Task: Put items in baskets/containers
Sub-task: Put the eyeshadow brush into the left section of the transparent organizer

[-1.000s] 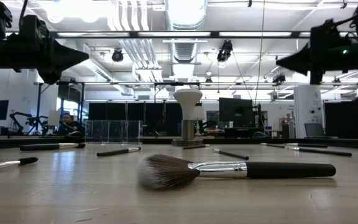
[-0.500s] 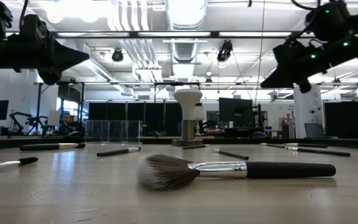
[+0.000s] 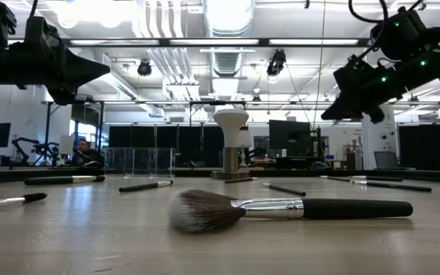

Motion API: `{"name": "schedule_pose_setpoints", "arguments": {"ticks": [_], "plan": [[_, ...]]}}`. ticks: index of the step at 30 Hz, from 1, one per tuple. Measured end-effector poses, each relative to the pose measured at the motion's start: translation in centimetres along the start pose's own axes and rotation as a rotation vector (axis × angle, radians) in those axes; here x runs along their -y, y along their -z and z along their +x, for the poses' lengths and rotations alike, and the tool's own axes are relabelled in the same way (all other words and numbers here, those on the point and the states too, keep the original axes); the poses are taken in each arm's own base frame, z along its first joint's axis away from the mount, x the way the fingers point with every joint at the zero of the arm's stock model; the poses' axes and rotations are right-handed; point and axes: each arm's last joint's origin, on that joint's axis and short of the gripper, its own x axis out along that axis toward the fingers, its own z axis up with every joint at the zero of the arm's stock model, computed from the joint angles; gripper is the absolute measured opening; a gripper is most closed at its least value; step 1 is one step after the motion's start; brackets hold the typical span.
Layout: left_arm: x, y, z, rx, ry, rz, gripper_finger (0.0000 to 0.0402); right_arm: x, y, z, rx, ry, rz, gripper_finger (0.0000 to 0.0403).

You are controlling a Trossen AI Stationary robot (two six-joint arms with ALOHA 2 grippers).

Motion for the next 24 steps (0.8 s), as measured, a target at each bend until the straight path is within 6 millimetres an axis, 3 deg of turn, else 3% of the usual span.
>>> {"name": "schedule_pose_setpoints", "arguments": {"ticks": [5, 12, 18, 24], "plan": [[0.0, 0.0, 0.0, 0.001, -0.011, 0.004, 0.0, 0.7, 0.6, 0.1, -0.025, 0.161, 0.041, 0.0013], [-0.1, 0.1, 0.1, -0.015, -0.024, 0.042, 0.0004, 1.3, 0.6, 0.8, -0.154, 0.285, 0.13, 0.0051], [-0.2, 0.5, 0.4, -0.052, -0.041, 0.032, 0.0027, 1.7, 0.5, 2.5, -0.259, 0.332, 0.208, 0.0087], [-0.3, 0.7, 0.5, -0.07, -0.063, -0.007, 0.0061, 1.8, -0.1, 4.4, -0.322, 0.371, 0.151, 0.0102]]}}
